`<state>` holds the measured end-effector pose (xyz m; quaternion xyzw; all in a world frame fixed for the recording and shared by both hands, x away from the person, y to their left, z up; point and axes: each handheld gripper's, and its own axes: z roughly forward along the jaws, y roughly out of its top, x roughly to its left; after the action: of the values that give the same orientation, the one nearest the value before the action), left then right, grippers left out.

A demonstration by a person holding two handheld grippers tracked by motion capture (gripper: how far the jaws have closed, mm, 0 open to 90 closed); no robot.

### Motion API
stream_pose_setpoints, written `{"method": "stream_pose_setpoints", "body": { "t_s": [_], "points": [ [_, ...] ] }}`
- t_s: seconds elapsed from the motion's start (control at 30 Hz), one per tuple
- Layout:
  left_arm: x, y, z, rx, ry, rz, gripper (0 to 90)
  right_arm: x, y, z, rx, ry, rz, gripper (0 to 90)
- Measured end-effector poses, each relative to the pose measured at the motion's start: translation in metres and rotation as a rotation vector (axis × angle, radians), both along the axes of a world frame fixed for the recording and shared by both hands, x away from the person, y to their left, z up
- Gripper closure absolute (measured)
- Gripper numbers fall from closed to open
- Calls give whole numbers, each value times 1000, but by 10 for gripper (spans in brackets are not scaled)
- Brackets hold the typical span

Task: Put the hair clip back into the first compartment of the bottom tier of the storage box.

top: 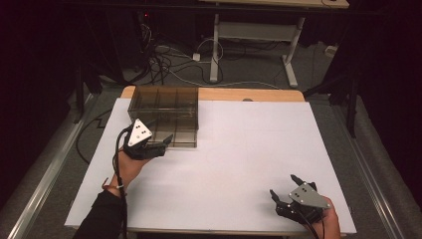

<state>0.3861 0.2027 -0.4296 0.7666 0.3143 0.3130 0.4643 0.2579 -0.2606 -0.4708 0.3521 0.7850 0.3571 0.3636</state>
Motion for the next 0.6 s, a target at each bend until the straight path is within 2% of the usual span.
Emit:
{"method": "stream_pose_setpoints", "body": {
  "t_s": [0.37,0.4,0.6],
  "points": [
    [-6,-12,3,9,-15,-36,185,0,0,1,3,-2,0,214],
    [-7,-14,3,1,-3,-41,185,0,0,1,2,-2,-1,214],
    [-11,-22,5,9,-10,-69,185,-1,0,1,2,-2,3,214]
  ]
}}
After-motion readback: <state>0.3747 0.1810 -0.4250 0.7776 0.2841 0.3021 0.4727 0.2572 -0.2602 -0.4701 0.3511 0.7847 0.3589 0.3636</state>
